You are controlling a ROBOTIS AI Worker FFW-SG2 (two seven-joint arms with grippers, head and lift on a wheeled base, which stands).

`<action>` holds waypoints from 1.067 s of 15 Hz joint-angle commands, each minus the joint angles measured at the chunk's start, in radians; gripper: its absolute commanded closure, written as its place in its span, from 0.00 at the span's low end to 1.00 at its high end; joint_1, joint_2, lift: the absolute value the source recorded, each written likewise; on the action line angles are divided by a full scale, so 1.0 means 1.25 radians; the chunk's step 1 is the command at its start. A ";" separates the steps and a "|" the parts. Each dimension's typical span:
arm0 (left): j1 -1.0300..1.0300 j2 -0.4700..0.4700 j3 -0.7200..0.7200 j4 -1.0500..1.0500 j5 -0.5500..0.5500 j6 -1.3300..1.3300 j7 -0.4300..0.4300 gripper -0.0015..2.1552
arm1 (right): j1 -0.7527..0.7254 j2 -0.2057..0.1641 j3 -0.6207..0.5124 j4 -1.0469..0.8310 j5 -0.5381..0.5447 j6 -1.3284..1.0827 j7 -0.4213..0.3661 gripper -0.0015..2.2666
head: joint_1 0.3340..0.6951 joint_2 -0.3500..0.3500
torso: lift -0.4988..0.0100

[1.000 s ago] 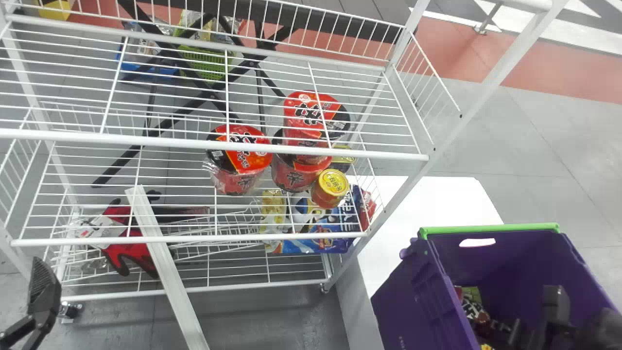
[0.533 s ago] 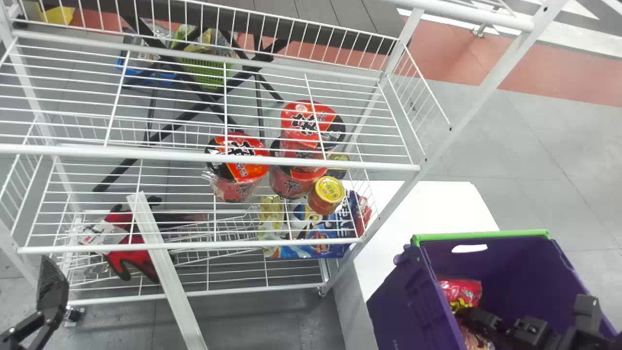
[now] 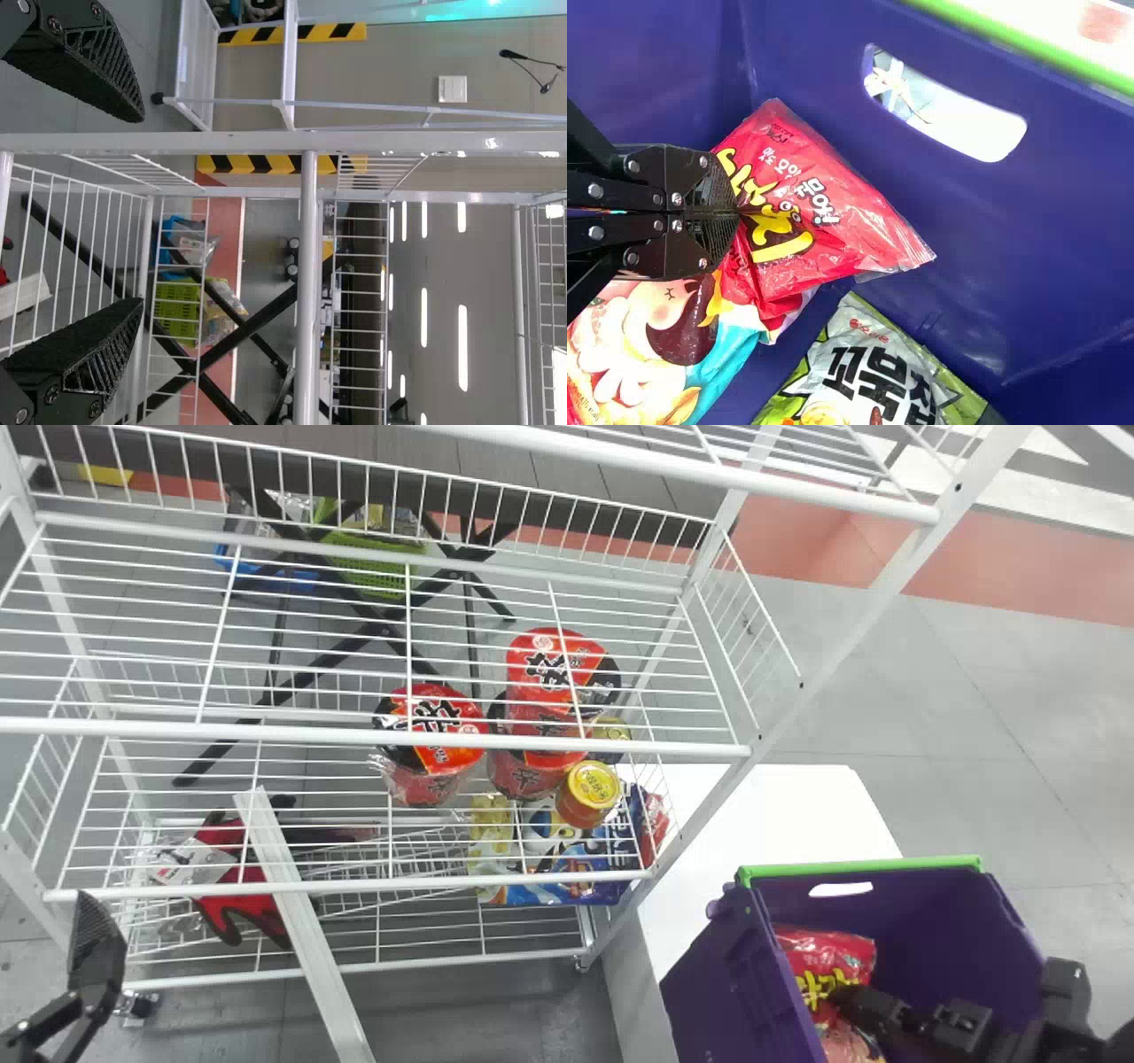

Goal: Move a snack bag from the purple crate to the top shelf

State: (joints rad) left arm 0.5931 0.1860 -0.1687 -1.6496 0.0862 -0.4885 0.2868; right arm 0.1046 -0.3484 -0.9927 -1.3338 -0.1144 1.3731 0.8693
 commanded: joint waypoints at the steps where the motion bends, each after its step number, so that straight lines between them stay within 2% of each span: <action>1: -0.001 0.001 0.000 0.000 0.002 0.000 0.000 0.04 | 0.000 -0.005 0.001 -0.001 0.008 0.040 -0.005 0.99 | 1.00 0.00 | 0.23; 16: -0.007 0.006 0.002 0.009 0.012 0.000 -0.001 0.04 | 0.018 -0.033 -0.069 -0.018 0.009 0.099 -0.003 0.99 | 1.00 0.00 | 0.35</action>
State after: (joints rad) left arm 0.5870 0.1933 -0.1649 -1.6388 0.1000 -0.4885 0.2865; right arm 0.1265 -0.3856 -1.0703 -1.3553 -0.1028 1.4927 0.8652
